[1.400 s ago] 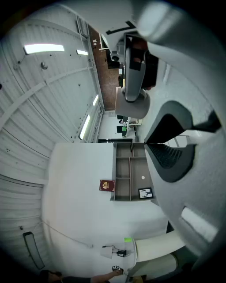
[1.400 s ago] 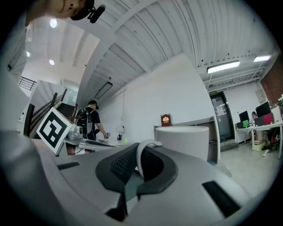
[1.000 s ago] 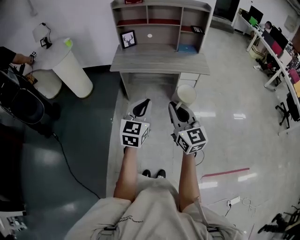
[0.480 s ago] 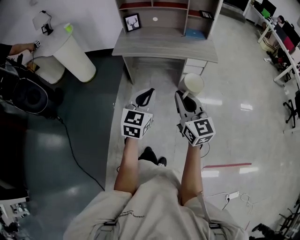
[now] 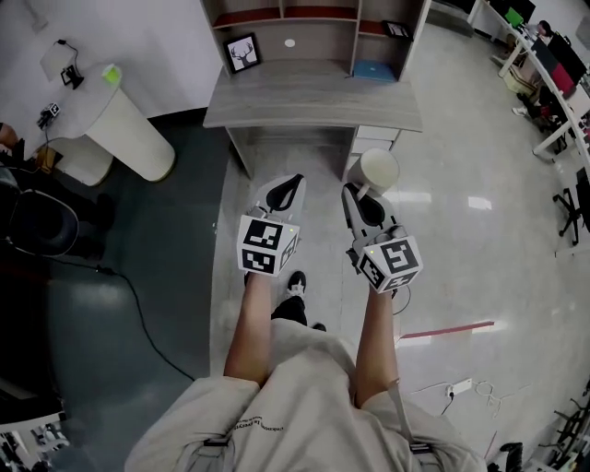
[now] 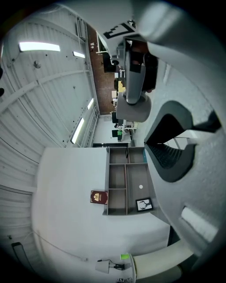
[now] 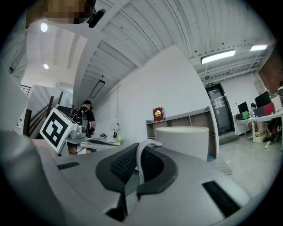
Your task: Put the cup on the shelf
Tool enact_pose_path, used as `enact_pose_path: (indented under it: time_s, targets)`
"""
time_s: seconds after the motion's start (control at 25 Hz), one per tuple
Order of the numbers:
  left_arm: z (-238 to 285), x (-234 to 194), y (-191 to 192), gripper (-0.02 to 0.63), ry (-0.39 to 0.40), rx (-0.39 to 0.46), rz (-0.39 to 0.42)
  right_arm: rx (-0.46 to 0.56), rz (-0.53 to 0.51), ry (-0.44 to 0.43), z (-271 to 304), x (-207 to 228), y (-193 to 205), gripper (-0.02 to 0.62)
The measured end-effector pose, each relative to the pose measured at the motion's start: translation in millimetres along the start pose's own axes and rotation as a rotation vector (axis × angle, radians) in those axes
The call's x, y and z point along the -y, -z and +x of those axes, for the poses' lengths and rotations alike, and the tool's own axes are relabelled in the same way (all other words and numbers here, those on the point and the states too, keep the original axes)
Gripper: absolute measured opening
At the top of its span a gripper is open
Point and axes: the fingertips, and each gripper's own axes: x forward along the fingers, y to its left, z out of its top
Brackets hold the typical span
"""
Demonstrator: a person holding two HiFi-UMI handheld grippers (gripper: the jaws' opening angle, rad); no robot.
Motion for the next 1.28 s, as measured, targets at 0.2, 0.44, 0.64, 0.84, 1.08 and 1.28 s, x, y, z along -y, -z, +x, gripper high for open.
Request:
enact_pose_path:
  time_s: [0.2, 0.44, 0.64, 0.84, 1.08, 1.28]
  targets:
    - [46.0, -32.2, -6.6, 0.011, 0.053, -0.009, 0.01, -0.004, 0.018, 0.019, 50.1, 24.5, 2.7, 0.017]
    - [101.8, -71.4, -19.6, 0.011, 0.135, -0.009, 0.018, -0.014, 0.006, 0.06, 110.6, 57.8, -0.6, 0.017]
    - [136.4, -115.4, -24.3, 0.011, 0.144, -0.002, 0.005, -0.005, 0.0, 0.07, 160.5, 77.4, -6.3, 0.017]
    - [156.5, -149.0, -22.2, 0.011, 0.148, 0.013, 0.0, 0.003, 0.009, 0.056, 201.6, 86.1, -2.6, 0.017]
    - [166.8, -198.8, -24.6, 0.011, 0.102, 0.022, -0.03, -0.02, -0.011, 0.021, 252.9, 83.0, -1.6, 0.017]
    - [176.6, -230.1, -27.3, 0.011, 0.04, 0.07, -0.076, -0.051, -0.057, -0.035, 282.8, 77.6, -0.2, 0.017]
